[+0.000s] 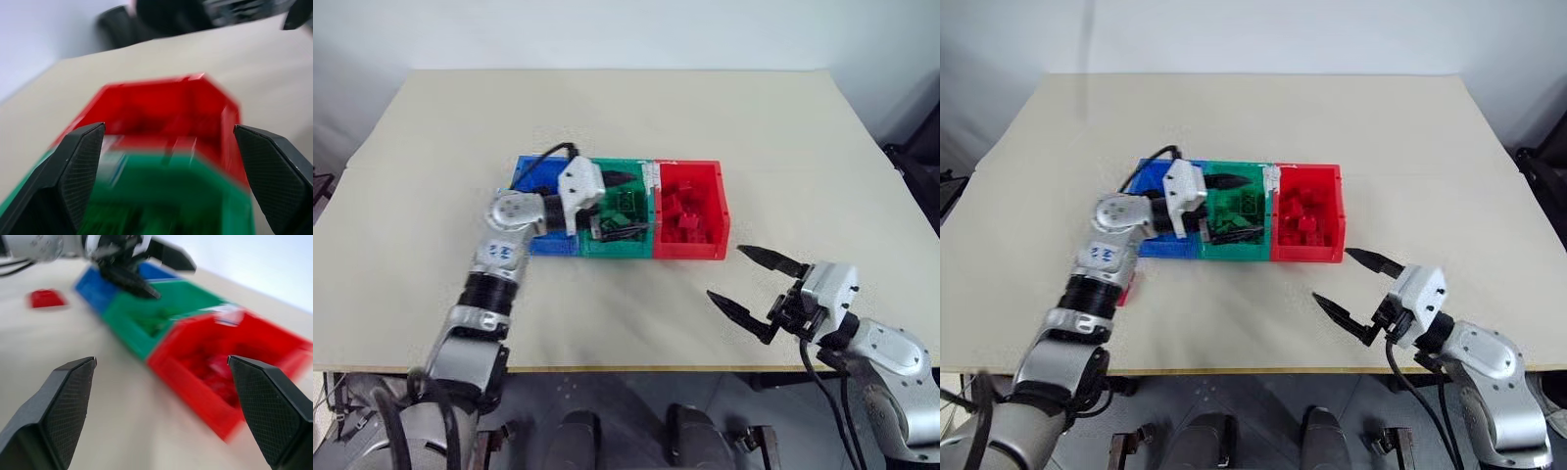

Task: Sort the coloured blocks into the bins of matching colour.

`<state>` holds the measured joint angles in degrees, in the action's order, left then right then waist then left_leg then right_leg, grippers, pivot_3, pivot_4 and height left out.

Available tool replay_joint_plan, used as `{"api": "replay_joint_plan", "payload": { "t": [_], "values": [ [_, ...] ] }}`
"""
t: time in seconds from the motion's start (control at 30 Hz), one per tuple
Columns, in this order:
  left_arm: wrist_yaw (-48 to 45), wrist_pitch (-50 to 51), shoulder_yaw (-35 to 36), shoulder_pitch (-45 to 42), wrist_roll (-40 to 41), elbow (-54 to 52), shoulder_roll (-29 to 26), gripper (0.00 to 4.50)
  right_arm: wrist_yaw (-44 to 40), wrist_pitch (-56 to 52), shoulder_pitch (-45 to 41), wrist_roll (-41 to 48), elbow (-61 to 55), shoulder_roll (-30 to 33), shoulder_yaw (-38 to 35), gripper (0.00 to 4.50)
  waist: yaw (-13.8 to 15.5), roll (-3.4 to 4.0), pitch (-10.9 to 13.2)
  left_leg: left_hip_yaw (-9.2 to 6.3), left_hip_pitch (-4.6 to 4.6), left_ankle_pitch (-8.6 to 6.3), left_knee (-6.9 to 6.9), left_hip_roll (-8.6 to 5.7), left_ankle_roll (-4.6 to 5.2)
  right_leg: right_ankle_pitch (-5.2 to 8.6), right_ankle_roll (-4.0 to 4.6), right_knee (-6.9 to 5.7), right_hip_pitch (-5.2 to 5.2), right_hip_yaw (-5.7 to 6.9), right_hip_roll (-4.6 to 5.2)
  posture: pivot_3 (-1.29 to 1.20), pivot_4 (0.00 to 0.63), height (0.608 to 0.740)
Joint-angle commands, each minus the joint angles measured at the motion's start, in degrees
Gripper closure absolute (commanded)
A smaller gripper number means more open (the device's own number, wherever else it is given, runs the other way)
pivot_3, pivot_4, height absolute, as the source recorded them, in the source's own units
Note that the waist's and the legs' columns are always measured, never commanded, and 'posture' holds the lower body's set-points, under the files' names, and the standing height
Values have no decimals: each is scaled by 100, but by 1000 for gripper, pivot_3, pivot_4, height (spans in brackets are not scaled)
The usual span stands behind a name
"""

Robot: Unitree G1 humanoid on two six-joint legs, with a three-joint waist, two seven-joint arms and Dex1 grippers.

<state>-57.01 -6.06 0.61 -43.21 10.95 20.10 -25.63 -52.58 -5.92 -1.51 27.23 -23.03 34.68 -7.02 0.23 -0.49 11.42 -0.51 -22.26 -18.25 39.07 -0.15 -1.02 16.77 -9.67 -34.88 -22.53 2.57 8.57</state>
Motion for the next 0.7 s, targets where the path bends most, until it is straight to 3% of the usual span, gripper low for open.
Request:
{"api": "replay_joint_plan", "payload": {
  "t": [0.03,0.2,0.37,0.53,0.7],
  "values": [
    [121,412,1264,1604,698,-1722,-790,30,-884,-21,-824,232,454,148,462,0,-135,7,-1,4,8,0,-4,1,0,0,0,-1,-2,-12,-1,0,150,740],
    [307,961,3009,4130,1383,-3181,-1282,30,-1612,-250,-1534,494,768,160,824,0,-161,8,2,-26,5,-6,-13,15,-15,10,18,-8,-1,15,-2,0,150,740],
    [452,1216,4277,5843,1655,-3077,-1134,30,-2316,-138,-1854,430,1113,237,1064,0,37,3,0,-34,9,-12,2,7,-13,9,19,4,18,26,5,0,150,740],
    [663,1558,4405,6447,1897,-3177,-942,30,-2609,225,-1965,162,1497,284,1062,0,114,1,-1,-31,10,-15,1,9,-12,11,27,10,10,26,2,0,150,740],
    [1187,2342,4055,6365,2221,-3927,-867,30,-2431,371,-1811,49,1621,277,878,0,107,-2,-3,-31,10,-15,1,10,-15,11,27,-7,9,25,1,0,150,740]
  ]
}}
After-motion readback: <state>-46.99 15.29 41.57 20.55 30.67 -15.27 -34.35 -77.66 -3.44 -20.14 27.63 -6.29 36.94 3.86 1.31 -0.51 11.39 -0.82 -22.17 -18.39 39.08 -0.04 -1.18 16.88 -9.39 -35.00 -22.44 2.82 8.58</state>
